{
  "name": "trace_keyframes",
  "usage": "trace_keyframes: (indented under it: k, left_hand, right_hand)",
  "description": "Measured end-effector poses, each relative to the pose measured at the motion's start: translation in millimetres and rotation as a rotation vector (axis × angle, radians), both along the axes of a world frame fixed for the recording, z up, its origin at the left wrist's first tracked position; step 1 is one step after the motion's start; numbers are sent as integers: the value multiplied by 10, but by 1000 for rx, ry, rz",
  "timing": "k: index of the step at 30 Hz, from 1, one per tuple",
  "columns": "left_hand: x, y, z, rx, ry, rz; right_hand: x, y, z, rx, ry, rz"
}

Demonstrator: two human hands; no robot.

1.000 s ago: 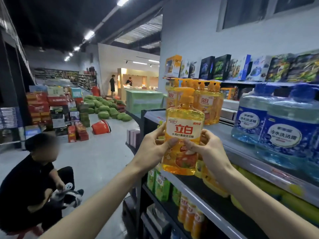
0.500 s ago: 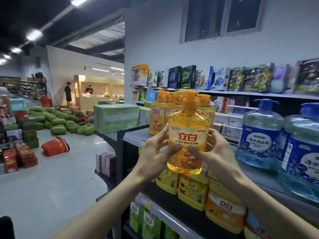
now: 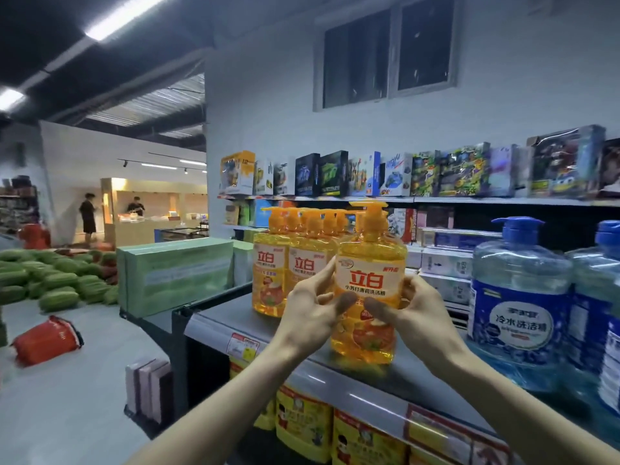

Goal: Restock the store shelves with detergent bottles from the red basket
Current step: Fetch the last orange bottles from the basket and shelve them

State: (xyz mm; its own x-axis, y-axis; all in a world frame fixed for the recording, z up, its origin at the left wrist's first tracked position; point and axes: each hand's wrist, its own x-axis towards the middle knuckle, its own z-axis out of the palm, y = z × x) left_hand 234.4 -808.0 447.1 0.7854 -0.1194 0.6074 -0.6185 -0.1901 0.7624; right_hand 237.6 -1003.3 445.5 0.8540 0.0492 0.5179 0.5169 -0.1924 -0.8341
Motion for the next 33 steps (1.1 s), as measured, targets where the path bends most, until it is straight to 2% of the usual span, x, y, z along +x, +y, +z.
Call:
trace_keyframes:
  k: [9, 15, 20, 26, 33]
  left_hand:
    - [444, 45, -98, 30, 32, -71]
    - [457, 257, -211, 276, -27, 66]
    - [516, 419, -416, 444, 12, 55]
    - [592, 464, -464, 459, 2, 72]
    - [654, 482, -533, 590, 35, 117]
  right_hand:
    - [311, -41, -36, -100, 71, -81]
    - [248, -73, 59, -410, 11, -206]
    - [330, 18, 95, -422, 42, -227]
    - [446, 178, 67, -429, 48, -315]
    - [565, 248, 0, -414, 68, -424]
